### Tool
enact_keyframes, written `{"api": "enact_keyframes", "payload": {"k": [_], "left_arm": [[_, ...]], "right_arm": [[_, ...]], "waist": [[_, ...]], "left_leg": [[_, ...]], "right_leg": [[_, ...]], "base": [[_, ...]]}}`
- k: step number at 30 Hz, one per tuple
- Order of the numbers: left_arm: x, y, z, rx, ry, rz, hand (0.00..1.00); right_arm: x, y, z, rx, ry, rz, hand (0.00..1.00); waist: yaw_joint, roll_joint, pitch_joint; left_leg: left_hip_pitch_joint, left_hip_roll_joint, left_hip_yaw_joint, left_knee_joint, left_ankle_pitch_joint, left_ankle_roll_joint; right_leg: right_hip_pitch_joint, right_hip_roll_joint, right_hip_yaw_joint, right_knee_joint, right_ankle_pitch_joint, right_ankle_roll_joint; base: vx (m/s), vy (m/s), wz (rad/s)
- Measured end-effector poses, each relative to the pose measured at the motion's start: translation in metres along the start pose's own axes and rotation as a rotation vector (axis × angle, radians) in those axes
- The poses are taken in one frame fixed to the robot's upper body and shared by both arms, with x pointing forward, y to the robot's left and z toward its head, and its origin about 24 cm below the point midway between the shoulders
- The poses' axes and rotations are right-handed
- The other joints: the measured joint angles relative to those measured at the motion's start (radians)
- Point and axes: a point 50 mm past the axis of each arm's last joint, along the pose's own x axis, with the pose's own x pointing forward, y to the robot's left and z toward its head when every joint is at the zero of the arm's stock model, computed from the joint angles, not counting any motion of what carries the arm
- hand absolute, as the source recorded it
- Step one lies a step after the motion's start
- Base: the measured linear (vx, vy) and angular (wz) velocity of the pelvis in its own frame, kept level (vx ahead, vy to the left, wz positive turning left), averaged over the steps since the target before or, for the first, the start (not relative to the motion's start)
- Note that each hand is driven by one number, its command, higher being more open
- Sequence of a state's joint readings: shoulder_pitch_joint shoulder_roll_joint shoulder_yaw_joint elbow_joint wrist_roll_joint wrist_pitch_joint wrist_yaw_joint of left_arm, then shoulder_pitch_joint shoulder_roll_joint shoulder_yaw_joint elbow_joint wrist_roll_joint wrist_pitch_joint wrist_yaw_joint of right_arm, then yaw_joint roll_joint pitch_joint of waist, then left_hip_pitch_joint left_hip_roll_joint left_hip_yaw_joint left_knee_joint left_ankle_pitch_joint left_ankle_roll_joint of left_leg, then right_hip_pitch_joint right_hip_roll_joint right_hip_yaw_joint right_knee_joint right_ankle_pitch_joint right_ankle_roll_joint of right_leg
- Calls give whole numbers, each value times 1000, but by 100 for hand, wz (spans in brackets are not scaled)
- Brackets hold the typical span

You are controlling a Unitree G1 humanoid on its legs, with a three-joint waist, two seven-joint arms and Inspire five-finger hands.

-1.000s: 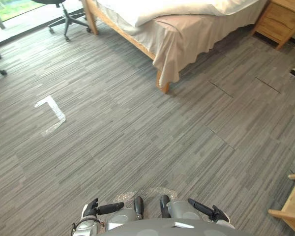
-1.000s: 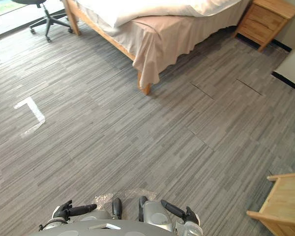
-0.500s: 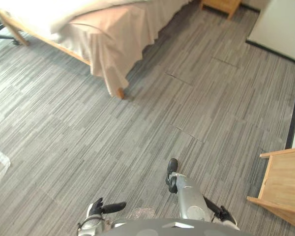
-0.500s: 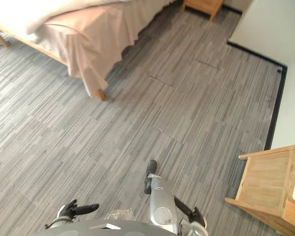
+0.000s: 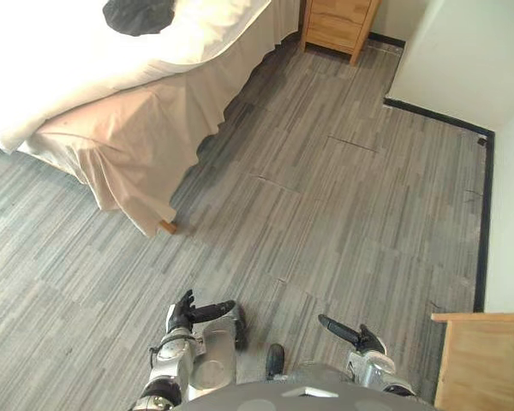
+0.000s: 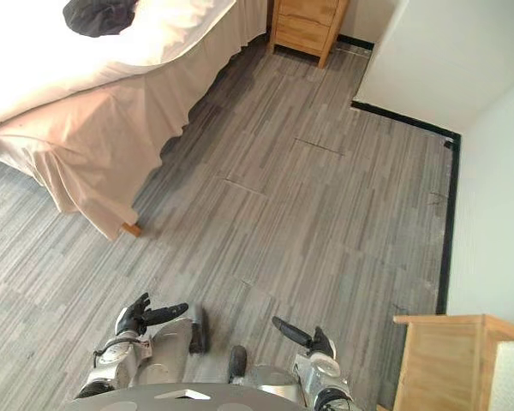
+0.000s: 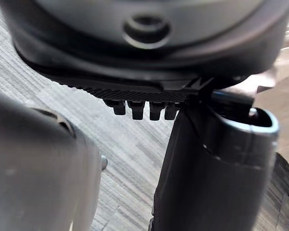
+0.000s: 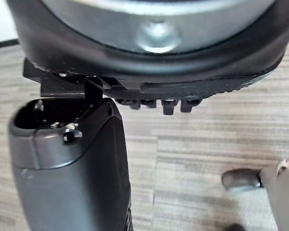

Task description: Tidy up the quilt and then pick up the clothes from the bed and put them into the laundry hamper

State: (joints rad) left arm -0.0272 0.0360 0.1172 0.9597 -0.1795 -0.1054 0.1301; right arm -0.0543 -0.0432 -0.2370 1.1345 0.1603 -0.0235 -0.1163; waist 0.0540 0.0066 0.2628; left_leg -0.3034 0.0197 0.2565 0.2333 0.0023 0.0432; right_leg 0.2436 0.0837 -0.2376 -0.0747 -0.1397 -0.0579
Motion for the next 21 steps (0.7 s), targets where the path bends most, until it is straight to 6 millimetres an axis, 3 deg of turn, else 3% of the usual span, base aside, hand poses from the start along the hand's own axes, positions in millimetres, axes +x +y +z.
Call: {"api": "enact_keyframes", "payload": {"k": [1,2,4,5,6,7,8,9,10,11,12,13,14,15,16,17,19,21], "left_arm": [[1,0,2,-20,-2,1,100],[3,8,4,-40,10,31,100],[3,16,1,-106,50,44,100],[0,22,-8,-132,70,77,100],[-7,22,-25,-162,101,106,100],[-10,18,-33,-163,123,98,100],[-14,23,-41,-137,143,107,100],[-13,24,-40,-127,143,107,100],[-13,27,-42,-89,152,106,100],[-12,25,-41,-77,156,97,100],[-12,25,-42,-67,163,95,100],[-12,25,-42,-58,164,90,100],[-12,21,-42,-42,164,74,100],[-12,19,-42,-35,164,65,100],[-12,15,-42,-33,160,51,100],[-13,15,-44,-29,163,50,100],[-14,16,-46,-32,170,53,100],[-15,19,-46,-42,165,62,100]], "right_arm": [[0,-2,1,-4,2,-6,100],[0,1,-2,-2,11,-9,100],[-1,13,-3,8,12,45,100],[-2,19,-4,3,17,56,100],[-3,8,-14,3,47,29,100],[-4,-4,-17,2,51,1,100],[-5,-15,-23,25,56,-36,100],[-5,-16,-25,28,61,-41,100],[-7,-21,-29,36,66,-68,100],[-7,-25,-29,50,65,-83,100],[-6,-26,-27,57,59,-85,100],[-6,-27,-22,66,34,-89,100],[-6,-30,-19,69,21,-102,100],[-5,-33,-18,68,17,-110,100],[-5,-36,-15,57,10,-118,100],[-5,-36,-15,54,8,-116,100],[-4,-36,-11,42,-4,-108,100],[-4,-33,-10,22,-5,-87,100]], "waist": [[3,6,-9],[-1,-26,-14],[2,-42,-10],[12,-42,-6],[14,-39,-34],[27,-10,-50],[16,1,-66],[9,-10,-67],[-6,-33,-67],[-7,-29,-67],[-11,-23,-65],[-35,-22,-63],[-50,-6,-53],[-55,2,-49],[-53,14,-41],[-52,16,-40],[-50,17,-39],[-46,-2,-44]], "left_leg": [[2,-9,16,-23,48,18],[15,-46,23,-50,59,47],[32,-64,17,-25,32,98],[-11,-51,67,136,-45,136],[6,-67,98,138,-93,106],[29,-67,89,88,-37,110],[144,-103,43,8,-131,136],[165,-117,22,-9,-132,131],[224,-154,-42,-41,-143,115],[269,-159,-107,-46,-149,112],[290,-159,-140,-55,-153,108],[333,-157,-221,-78,-154,104],[377,-140,-303,-95,-160,93],[400,-126,-336,-100,-168,77],[447,-96,-390,-101,-194,31],[462,-83,-405,-101,-206,11],[493,-45,-436,-102,-239,-45],[536,2,-455,-102,-294,-117]], "right_leg": [[7,-3,-2,1,-10,14],[10,-36,-21,5,-31,33],[17,-56,-38,36,-15,64],[39,-52,-46,90,17,107],[38,-58,-86,208,13,111],[5,-49,-107,319,14,114],[-76,-92,-138,658,58,139],[-98,-113,-133,730,84,142],[-190,-176,-122,959,54,110],[-273,-225,-130,1071,23,68],[-310,-247,-137,1093,12,55],[-371,-282,-138,1090,-32,54],[-408,-289,-132,1014,-89,77],[-420,-285,-124,947,-106,81],[-440,-270,-87,739,-101,97],[-450,-266,-67,652,-91,110],[-482,-245,28,399,-19,140],[-513,-242,128,156,152,140]], "base": [[630,110,31],[557,89,40],[485,73,40],[458,112,63],[410,156,70],[557,301,138],[294,224,125],[430,161,184],[389,6,151],[506,12,154],[561,7,155],[673,-81,184],[658,-122,191],[631,-194,193],[409,-169,140],[405,-200,137],[455,-337,105],[583,-529,109]]}}
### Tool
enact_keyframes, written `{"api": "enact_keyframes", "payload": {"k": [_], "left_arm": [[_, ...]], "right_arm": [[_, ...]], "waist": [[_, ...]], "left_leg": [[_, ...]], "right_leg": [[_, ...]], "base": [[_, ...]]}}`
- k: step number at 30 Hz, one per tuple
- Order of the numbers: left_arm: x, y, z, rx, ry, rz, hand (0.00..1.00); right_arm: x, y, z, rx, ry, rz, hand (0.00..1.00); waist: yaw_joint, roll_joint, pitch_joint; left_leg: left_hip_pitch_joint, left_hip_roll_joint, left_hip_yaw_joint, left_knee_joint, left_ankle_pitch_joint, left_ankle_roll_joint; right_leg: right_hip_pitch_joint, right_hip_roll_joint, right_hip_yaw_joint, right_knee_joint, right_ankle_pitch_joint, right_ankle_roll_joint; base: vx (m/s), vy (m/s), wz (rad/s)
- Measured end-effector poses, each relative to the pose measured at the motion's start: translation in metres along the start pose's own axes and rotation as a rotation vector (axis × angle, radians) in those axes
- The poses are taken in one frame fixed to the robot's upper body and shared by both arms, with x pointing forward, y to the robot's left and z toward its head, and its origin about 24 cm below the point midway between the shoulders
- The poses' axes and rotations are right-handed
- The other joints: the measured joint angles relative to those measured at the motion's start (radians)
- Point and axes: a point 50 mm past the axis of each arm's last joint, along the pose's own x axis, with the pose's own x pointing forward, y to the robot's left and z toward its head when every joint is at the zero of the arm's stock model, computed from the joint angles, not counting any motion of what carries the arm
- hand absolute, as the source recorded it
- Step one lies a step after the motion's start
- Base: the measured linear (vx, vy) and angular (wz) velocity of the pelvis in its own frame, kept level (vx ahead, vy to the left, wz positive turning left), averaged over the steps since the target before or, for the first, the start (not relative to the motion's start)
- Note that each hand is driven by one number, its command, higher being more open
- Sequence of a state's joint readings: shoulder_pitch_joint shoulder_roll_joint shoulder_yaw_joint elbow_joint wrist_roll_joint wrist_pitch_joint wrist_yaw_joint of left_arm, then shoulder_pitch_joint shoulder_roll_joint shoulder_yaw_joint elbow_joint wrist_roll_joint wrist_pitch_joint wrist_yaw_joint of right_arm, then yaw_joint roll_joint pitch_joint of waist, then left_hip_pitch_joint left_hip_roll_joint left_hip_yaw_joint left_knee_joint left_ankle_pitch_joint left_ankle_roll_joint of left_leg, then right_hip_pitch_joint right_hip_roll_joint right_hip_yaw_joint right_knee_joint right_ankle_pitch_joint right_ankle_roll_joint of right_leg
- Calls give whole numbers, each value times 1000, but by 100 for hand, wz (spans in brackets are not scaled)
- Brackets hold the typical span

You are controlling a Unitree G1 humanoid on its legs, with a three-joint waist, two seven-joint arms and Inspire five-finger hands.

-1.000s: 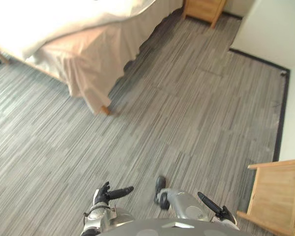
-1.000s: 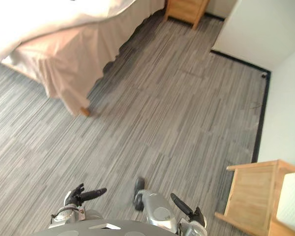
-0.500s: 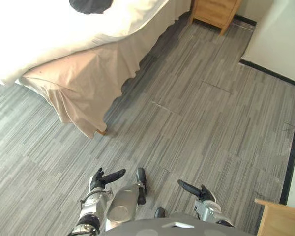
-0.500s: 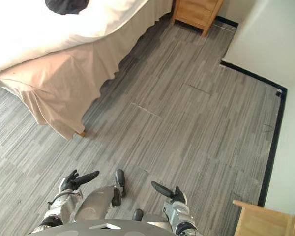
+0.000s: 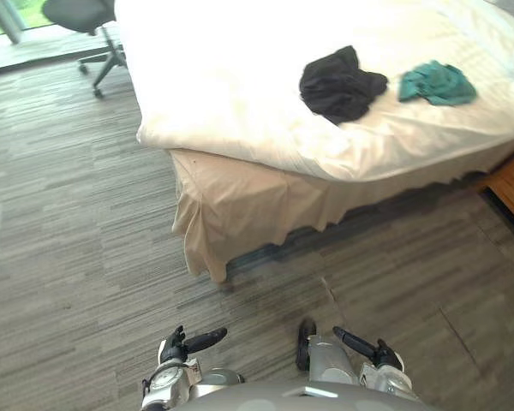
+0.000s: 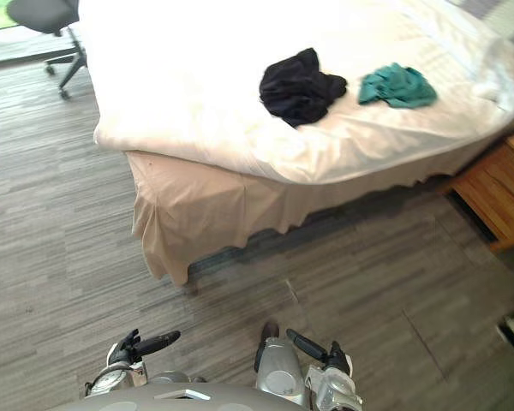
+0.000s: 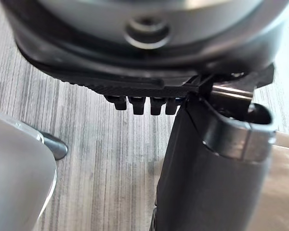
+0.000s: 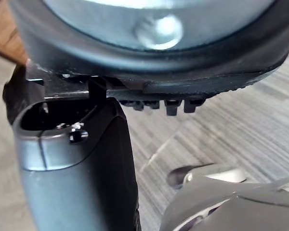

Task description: Tidy up the quilt and then pick up the clothes from the bed and put them into the laundry hamper

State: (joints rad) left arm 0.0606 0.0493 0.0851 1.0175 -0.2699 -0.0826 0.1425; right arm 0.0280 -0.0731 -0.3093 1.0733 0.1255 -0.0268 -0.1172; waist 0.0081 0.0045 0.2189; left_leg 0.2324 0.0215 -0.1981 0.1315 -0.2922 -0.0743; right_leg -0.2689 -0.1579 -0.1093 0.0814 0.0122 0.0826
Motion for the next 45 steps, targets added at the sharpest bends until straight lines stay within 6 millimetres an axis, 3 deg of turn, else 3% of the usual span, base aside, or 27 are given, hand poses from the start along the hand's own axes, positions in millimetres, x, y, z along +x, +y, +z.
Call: {"api": "enact_keyframes", "payload": {"k": [1,2,3,6,7,9,10,12,14,17,22,26,31,38,40,44,45], "left_arm": [[-1,2,-3,-13,6,8,100],[-2,-1,-7,-37,20,4,100],[-3,-6,-10,-80,25,-4,100],[-4,-8,-12,-127,34,-6,100],[-4,-8,-12,-126,31,-7,100],[-4,-8,-8,-102,15,-17,100],[-4,-9,-7,-95,11,-20,100],[-4,-12,-5,-65,-5,-43,100],[-4,-12,-2,-39,-13,-55,100],[-4,-14,-3,-31,-8,-60,100],[-1,1,0,20,-12,-36,100],[-2,5,-7,-23,19,-2,100],[-7,27,-35,-453,148,182,100],[-21,51,-62,-868,195,441,100],[-21,59,-56,-983,152,504,100],[-19,71,-23,-1131,-31,516,100],[-19,77,-6,-1179,-112,520,100]], "right_arm": [[0,0,-1,-2,2,3,100],[1,-5,5,-10,-11,-1,100],[2,-6,11,-16,-32,5,100],[2,-3,12,-38,-41,19,100],[2,-3,12,-45,-41,22,100],[1,-1,10,-71,-36,30,100],[1,-1,9,-76,-31,31,100],[1,0,7,-93,-22,38,100],[1,1,7,-99,-21,40,100],[2,0,6,-100,-11,32,100],[-2,19,-5,-65,23,62,100],[-3,23,-6,-48,25,69,100],[-3,20,-10,19,47,50,100],[-3,18,-16,-1,74,45,100],[-4,18,-18,-6,77,41,100],[-5,19,-20,-7,82,41,100],[-5,19,-21,-10,84,40,100]], "waist": [[0,-9,-3],[1,29,0],[4,54,-5],[1,61,0],[3,60,0],[7,56,5],[9,56,5],[13,64,1],[13,63,1],[11,62,0],[10,2,-12],[7,0,-15],[-7,10,-23],[1,-17,-41],[-1,-25,-50],[11,-27,-56],[12,-31,-65]], "left_leg": [[18,13,-3,2,-18,-9],[38,63,-1,8,-38,-25],[38,102,14,26,-4,-31],[2,156,23,193,88,-49],[-27,165,34,255,94,-57],[-125,196,149,423,33,-85],[-144,197,189,425,19,-83],[-198,187,292,306,2,-70],[-229,156,319,160,32,-66],[-209,119,363,-28,232,-60],[-152,58,381,-82,245,-47],[-103,47,387,-110,247,-40],[-55,47,369,-215,297,-19],[-55,34,343,-221,306,-9],[-70,23,329,-221,308,-7],[-81,21,326,-222,308,-5],[-85,19,327,-222,309,-5]], "right_leg": [[-3,-4,16,4,59,12],[-6,29,-9,88,102,10],[-28,55,-27,194,27,-29],[38,82,-106,269,-76,-88],[67,91,-111,242,-79,-90],[190,111,-145,120,-77,-93],[215,109,-154,101,-77,-93],[271,103,-187,38,-76,-90],[294,86,-202,19,-71,-81],[331,60,-201,-5,-60,-48],[393,13,-200,-76,-34,-4],[429,6,-194,-83,-36,2],[436,17,-211,-83,-41,10],[447,9,-230,-95,-41,15],[447,6,-247,-103,-41,20],[451,5,-251,-115,-35,20],[453,5,-251,-121,-29,22]], "base": [[659,-643,88],[552,-519,65],[535,-492,57],[508,-504,51],[338,-371,42],[264,-294,44],[201,-211,41],[148,-119,32],[143,6,23],[174,122,7],[109,137,3],[33,48,-6],[-66,-24,8],[-66,10,12],[-34,21,23],[7,9,5],[44,7,-1]]}}
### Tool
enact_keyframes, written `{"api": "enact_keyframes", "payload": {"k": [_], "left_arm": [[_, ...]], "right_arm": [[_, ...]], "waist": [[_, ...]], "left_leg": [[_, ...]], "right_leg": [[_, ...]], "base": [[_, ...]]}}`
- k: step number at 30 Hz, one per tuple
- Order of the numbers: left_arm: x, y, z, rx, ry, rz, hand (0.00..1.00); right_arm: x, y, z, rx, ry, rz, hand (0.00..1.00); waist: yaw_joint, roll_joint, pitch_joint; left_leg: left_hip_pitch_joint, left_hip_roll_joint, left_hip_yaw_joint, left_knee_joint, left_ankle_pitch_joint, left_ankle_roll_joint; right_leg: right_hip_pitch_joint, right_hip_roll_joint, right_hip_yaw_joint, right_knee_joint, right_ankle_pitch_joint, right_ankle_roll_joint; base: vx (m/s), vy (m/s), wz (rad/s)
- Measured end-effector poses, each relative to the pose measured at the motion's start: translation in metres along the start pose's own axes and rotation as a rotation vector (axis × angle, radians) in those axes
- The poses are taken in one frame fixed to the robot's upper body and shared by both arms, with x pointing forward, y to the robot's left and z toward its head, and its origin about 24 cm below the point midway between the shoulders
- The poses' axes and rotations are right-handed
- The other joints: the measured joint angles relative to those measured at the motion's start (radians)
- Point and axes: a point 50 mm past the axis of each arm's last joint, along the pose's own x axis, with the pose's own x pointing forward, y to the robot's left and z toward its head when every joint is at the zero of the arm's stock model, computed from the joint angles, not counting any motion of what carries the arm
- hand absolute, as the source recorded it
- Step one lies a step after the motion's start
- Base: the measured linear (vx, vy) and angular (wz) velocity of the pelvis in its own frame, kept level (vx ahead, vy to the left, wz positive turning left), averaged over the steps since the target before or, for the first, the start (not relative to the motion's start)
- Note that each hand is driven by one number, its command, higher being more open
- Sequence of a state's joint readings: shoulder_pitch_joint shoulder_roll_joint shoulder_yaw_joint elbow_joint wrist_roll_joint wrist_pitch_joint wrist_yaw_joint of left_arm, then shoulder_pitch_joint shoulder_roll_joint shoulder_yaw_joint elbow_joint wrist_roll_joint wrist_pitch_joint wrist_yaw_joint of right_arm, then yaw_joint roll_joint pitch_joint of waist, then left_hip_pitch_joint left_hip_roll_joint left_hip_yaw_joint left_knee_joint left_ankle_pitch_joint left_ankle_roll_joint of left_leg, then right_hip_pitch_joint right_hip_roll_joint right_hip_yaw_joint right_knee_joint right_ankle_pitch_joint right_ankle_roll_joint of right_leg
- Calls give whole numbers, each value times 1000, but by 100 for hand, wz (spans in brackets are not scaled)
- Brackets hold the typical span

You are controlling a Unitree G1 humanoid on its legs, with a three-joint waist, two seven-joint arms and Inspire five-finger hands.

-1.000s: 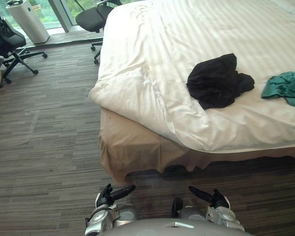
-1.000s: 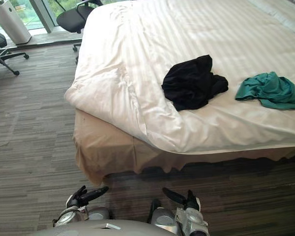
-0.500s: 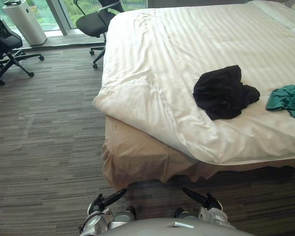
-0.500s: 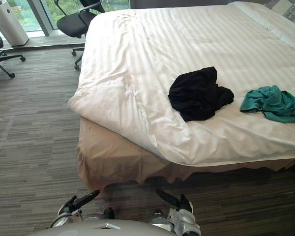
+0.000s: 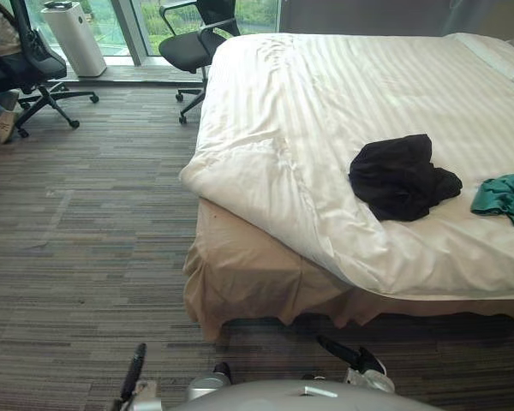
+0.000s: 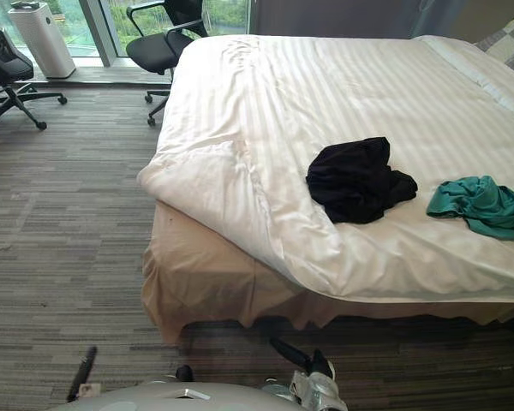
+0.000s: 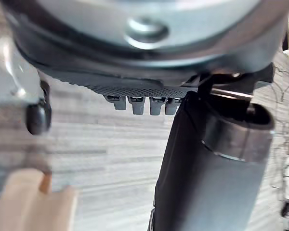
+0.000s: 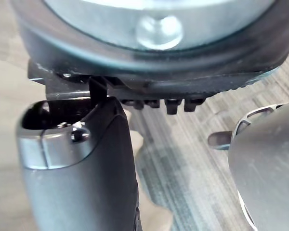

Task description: Tidy up the quilt and then pick up the clothes from the bed and put them into the laundry hamper

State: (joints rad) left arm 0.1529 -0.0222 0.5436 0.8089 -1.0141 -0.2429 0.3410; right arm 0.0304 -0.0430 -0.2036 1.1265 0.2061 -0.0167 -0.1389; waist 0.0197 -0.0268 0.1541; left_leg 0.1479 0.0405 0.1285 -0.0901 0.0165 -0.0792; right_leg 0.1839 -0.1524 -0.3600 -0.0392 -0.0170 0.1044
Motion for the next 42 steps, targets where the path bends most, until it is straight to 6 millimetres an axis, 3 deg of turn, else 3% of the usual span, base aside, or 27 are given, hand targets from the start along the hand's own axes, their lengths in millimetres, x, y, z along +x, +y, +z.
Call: {"api": "enact_keyframes", "payload": {"k": [5,9,15,16,17,18,19,20,21,24,26,28,29,30,31,32,34,35,36,37,42], "left_arm": [[-6,-42,47,-205,-189,-101,100],[-14,-79,82,-219,-327,-215,100],[-27,-113,103,-135,-443,-313,100],[-31,-124,115,-132,-469,-338,100],[-33,-132,133,-152,-496,-354,100],[-38,-142,168,-72,-623,-351,100],[-40,-146,188,27,-717,-317,100],[-47,-153,223,209,-886,-270,100],[-64,-174,243,273,-979,-306,100],[-113,-228,255,273,-1115,-542,100],[-135,-255,261,316,-1167,-615,100],[-185,-297,273,317,-1268,-732,100],[-198,-304,276,324,-1301,-758,100],[-223,-317,280,361,-1379,-812,100],[-228,-320,278,377,-1403,-831,100],[-230,-320,263,377,-1413,-891,100],[-230,-314,224,331,-1372,-1019,100],[-224,-310,194,383,-1345,-1060,100],[-220,-309,181,427,-1332,-1074,100],[-206,-307,149,568,-1280,-1084,100],[-184,-308,119,772,-1179,-1055,100]], "right_arm": [[0,0,-1,-9,2,2,100],[0,-1,0,-14,-1,3,100],[0,0,-1,-8,-3,10,100],[-1,-3,-2,5,-3,7,100],[-1,-5,-6,21,7,8,100],[-2,-7,-9,50,12,14,100],[-2,-7,-9,66,12,17,100],[-2,-9,-11,86,17,9,100],[-3,-17,-17,116,29,-17,100],[-5,-30,-23,141,43,-54,100],[-5,-33,-22,139,40,-48,100],[-4,-33,-20,139,33,-26,100],[-4,-32,-20,142,33,-24,100],[-3,-32,-17,141,27,-19,100],[-3,-33,-17,139,26,-18,100],[-3,-36,-17,135,27,-26,100],[-4,-43,-18,146,26,-47,100],[-4,-45,-20,157,34,-56,100],[-5,-46,-22,160,39,-59,100],[-6,-44,-27,164,50,-56,100],[-9,-47,-39,168,80,-68,100]], "waist": [[1,0,-10],[2,5,-13],[3,4,-15],[8,17,-13],[8,14,-20],[6,9,-24],[6,8,-24],[6,5,-29],[17,6,-36],[34,28,-49],[31,39,-55],[10,47,-61],[4,49,-61],[-16,47,-65],[-30,53,-65],[-51,71,-66],[-59,94,-65],[-61,98,-64],[-64,97,-64],[-77,87,-57],[-78,73,-51]], "left_leg": [[0,-10,2,0,-6,0],[6,-10,15,0,-16,-2],[28,-10,55,1,-31,-1],[28,-9,61,5,-35,0],[26,-7,65,4,-36,-2],[28,-2,77,4,-39,-3],[33,1,85,4,-41,-4],[35,5,101,5,-43,-6],[28,5,104,5,-44,-7],[8,-1,94,6,-41,-3],[6,-3,94,6,-40,-1],[-6,-1,98,6,-37,-1],[-7,0,101,6,-37,-1],[-7,1,111,6,-38,-1],[-7,0,111,6,-38,-1],[-8,-1,112,6,-40,1],[-2,-2,124,6,-46,0],[-1,0,128,6,-48,-1],[-1,3,128,6,-49,-1],[0,12,128,6,-49,-2],[-8,18,139,6,-53,-4]], "right_leg": [[6,0,1,-15,3,0],[5,1,13,-18,4,-1],[2,1,57,-18,7,-4],[-3,1,69,-18,9,-2],[-10,3,78,-17,11,-3],[-16,9,90,-16,12,-5],[-17,13,98,-16,13,-7],[-24,18,114,-15,14,-8],[-40,18,117,-14,14,-8],[-59,10,117,-4,14,-8],[-60,8,121,-2,14,-8],[-77,10,131,5,14,-8],[-80,11,135,7,14,-8],[-88,12,146,13,14,-8],[-90,12,146,17,13,-9],[-91,11,148,21,12,-10],[-95,10,161,19,11,-12],[-97,12,167,17,9,-15],[-98,15,167,17,8,-17],[-98,21,167,17,5,-21],[-115,29,174,19,5,-22]], "base": [[52,16,-1],[43,9,-8],[6,17,-23],[-8,10,-24],[-3,-1,-30],[6,-11,-28],[-1,-23,-36],[-9,-25,-28],[-25,-23,-15],[-14,13,12],[-1,3,-6],[-19,-15,-9],[-17,-16,-20],[-4,-13,-16],[-3,-10,-14],[17,6,-11],[24,3,-20],[14,-21,-15],[14,-56,-11],[2,-46,-4],[-3,-32,-7]]}}
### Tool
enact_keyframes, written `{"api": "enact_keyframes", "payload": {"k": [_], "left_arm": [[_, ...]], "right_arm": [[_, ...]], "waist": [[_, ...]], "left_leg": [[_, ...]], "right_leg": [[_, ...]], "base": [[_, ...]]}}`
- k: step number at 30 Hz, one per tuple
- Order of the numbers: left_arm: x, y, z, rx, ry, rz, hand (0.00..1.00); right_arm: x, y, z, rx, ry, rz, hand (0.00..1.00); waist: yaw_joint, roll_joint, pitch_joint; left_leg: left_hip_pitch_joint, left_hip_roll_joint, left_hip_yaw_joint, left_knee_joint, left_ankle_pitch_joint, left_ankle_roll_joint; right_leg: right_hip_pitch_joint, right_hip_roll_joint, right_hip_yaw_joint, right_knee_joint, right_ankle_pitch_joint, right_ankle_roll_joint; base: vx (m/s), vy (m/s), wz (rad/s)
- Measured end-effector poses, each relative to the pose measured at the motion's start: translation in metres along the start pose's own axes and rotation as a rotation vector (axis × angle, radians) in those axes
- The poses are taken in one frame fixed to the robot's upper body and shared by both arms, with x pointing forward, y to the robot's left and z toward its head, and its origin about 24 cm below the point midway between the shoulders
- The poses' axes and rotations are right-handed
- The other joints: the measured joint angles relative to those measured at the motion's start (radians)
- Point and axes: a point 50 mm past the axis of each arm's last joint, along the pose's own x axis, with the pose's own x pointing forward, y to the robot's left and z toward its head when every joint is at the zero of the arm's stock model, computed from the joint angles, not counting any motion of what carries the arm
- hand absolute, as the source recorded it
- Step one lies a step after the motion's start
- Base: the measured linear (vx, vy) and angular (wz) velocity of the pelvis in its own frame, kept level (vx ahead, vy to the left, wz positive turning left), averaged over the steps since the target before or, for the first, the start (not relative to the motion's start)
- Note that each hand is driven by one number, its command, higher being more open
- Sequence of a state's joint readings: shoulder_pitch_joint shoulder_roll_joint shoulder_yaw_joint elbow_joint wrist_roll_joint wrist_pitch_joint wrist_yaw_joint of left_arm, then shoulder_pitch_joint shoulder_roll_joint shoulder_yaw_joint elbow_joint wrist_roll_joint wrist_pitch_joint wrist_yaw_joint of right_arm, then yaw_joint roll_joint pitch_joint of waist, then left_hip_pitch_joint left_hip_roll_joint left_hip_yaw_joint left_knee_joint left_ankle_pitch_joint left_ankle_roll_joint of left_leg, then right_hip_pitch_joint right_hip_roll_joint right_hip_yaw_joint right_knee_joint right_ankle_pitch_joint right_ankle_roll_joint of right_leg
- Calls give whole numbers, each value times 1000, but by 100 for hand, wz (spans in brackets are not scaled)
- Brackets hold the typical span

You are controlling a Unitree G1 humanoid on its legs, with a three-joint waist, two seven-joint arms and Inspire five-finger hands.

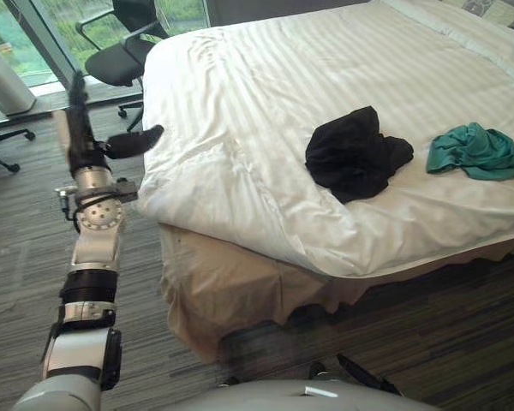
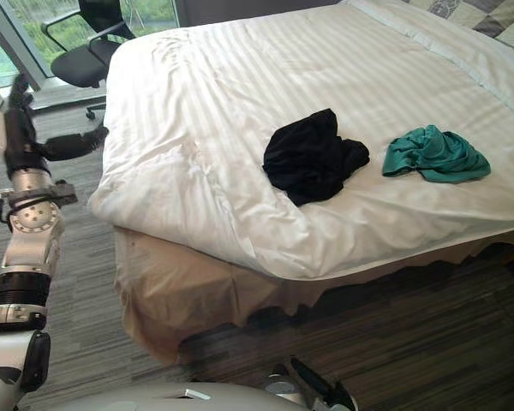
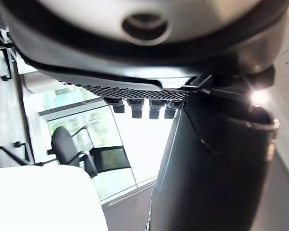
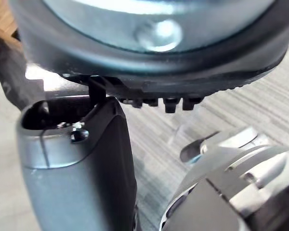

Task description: Tidy up the quilt and then pick up the clothes from the bed and put them into the laundry hamper

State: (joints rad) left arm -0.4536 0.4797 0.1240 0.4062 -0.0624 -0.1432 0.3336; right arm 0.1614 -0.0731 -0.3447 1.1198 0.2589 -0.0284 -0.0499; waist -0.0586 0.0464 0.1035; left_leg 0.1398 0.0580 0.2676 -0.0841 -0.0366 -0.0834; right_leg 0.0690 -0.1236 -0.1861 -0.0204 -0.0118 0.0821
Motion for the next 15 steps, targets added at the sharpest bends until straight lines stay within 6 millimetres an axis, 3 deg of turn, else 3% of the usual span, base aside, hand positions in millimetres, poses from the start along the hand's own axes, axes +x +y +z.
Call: {"api": "enact_keyframes", "payload": {"k": [9,15], "left_arm": [[15,-18,-21,248,109,-171,100],[20,-48,3,338,-7,-307,100]], "right_arm": [[-1,-1,3,-6,-21,0,100],[1,8,18,4,-66,16,100]], "waist": [[-3,3,2],[-35,11,40]], "left_leg": [[-37,-10,14,1,-4,2],[-134,-15,13,50,-15,15]], "right_leg": [[-49,-9,17,4,1,2],[-126,-27,25,7,28,-2]], "base": [[2,0,-4],[-8,1,-2]]}}
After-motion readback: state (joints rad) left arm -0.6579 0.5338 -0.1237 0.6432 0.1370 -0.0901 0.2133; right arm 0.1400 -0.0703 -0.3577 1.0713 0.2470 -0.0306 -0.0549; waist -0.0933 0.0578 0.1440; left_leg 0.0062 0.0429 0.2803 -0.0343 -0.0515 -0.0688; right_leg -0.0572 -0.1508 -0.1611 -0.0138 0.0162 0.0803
